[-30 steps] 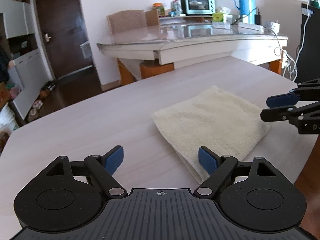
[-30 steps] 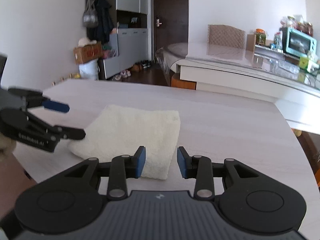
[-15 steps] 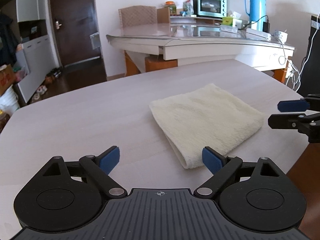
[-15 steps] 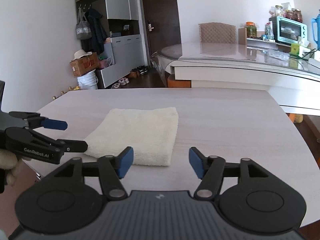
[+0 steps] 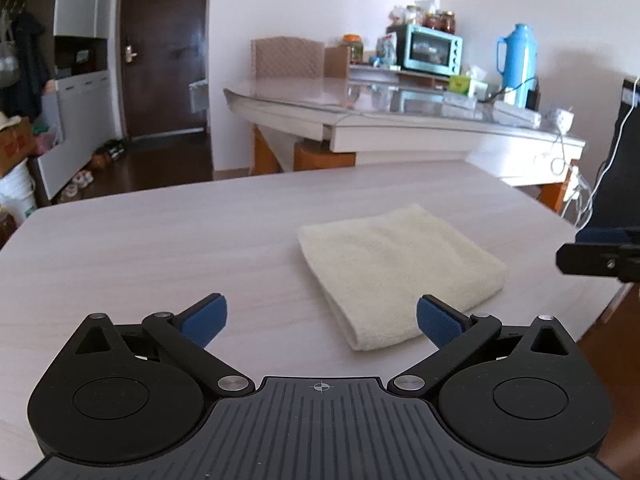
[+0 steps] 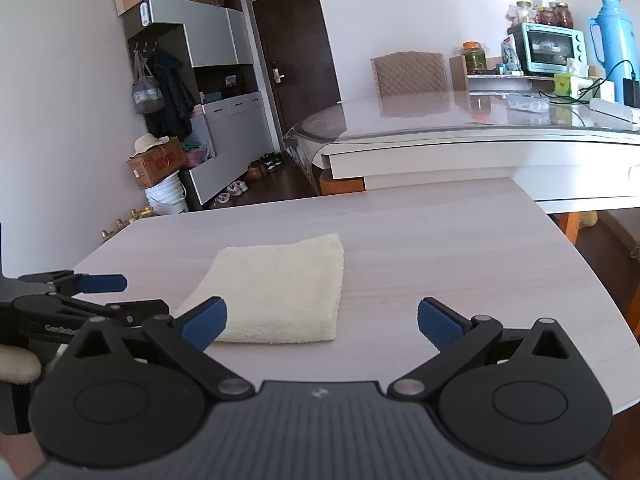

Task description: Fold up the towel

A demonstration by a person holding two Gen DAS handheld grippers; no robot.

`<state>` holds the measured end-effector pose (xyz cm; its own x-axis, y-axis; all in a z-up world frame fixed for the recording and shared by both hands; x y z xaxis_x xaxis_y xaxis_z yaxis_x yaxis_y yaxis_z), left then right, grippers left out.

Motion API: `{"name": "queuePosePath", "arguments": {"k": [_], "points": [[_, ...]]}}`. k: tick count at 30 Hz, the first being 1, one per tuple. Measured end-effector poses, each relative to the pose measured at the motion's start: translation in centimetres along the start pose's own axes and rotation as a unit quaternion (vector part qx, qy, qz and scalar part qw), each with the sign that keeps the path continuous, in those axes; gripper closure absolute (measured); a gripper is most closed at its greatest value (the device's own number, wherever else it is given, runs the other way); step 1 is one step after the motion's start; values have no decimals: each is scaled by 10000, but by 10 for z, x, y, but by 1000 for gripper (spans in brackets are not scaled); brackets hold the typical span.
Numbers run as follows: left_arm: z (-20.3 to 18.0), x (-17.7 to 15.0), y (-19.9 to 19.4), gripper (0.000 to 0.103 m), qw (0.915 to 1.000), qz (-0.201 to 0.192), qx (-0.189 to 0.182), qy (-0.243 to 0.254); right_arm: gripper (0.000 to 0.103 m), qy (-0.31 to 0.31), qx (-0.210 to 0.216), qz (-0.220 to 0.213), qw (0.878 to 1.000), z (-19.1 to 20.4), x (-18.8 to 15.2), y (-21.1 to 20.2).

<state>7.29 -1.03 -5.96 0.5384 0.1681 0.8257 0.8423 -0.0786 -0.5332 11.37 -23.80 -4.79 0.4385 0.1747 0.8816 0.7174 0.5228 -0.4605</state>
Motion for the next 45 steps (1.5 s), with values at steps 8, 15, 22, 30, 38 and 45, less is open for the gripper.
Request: {"name": "queuePosePath", "arguments": {"k": [8,15,22,30,38,45], "points": [[-9,2,-16,0,9997,-104,-125,-209,0,308,123,-44,9994,4,-1,-9],[-11,-6,-18,0,9996,75,-8,-260,0,667,238,-6,9975,3,0,-10],[-15,-11,-17,0,9998,150,65,-94,0,879,283,48,9957,0,-1,-13],[-25,-15,-18,0,9997,234,2,45,0,1090,478,-36,9929,-1,-5,-16],[-32,-18,-24,0,9996,229,-111,79,0,1258,280,30,9917,2,-4,-18],[-30,-17,-25,0,9997,173,95,122,0,1085,204,63,9939,8,-6,-18]]}}
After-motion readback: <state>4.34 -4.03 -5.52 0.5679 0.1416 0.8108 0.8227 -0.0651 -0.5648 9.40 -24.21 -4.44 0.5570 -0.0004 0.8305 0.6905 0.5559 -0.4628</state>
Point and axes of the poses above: each gripper's, at about its wrist camera, not at the fingertips, and y roughly the way its jaws point, z to its left, x to its top, the point moved 8 cm from there along y, roughly the way its jaws point, and after that the axes turned 9 degrees about -y, right-handed, at the moved point
